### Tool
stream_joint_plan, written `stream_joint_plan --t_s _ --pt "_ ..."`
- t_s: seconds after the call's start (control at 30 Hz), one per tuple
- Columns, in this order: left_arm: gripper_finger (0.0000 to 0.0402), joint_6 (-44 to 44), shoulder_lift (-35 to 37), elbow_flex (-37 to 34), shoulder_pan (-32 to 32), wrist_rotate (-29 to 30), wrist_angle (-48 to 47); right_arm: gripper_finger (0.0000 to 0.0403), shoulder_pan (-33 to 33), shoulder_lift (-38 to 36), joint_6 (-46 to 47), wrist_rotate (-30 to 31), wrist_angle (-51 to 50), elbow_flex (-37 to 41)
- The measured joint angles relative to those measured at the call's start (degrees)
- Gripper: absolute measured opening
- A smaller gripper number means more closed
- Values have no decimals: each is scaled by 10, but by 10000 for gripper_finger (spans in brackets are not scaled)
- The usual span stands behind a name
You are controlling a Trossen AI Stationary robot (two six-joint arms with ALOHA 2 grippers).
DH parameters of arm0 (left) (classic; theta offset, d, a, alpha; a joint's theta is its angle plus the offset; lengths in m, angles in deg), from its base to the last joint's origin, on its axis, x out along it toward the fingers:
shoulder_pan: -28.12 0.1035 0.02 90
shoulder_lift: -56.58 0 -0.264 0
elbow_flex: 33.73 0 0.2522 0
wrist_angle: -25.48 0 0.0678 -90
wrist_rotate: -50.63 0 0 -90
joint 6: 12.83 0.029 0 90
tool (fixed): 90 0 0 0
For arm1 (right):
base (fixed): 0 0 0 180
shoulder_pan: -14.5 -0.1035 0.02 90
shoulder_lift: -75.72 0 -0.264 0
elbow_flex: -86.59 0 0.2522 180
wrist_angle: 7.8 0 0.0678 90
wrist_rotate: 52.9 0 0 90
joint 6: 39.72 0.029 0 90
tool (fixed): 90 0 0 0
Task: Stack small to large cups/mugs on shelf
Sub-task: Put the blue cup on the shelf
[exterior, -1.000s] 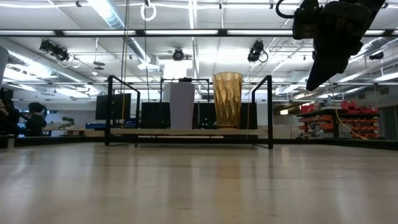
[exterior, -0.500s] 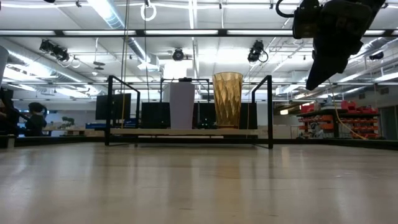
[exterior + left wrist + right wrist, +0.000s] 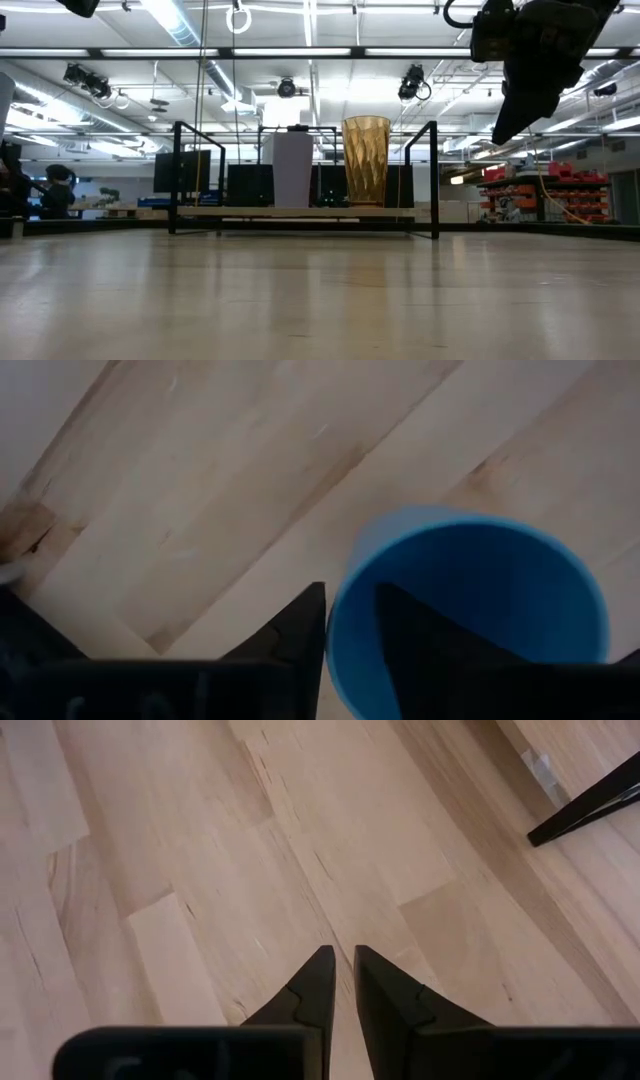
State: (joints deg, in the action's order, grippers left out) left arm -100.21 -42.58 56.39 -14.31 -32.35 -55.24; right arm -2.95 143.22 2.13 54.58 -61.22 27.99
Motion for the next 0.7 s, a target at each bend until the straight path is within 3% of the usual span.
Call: stream_joint_plan --t_s 0.5,0.7 --pt "12 55 -7 2 8 -15 8 50 0 0 0 0 1 0" --pt "15 75 -5 2 24 -27 10 50 0 0 0 0 2 0"
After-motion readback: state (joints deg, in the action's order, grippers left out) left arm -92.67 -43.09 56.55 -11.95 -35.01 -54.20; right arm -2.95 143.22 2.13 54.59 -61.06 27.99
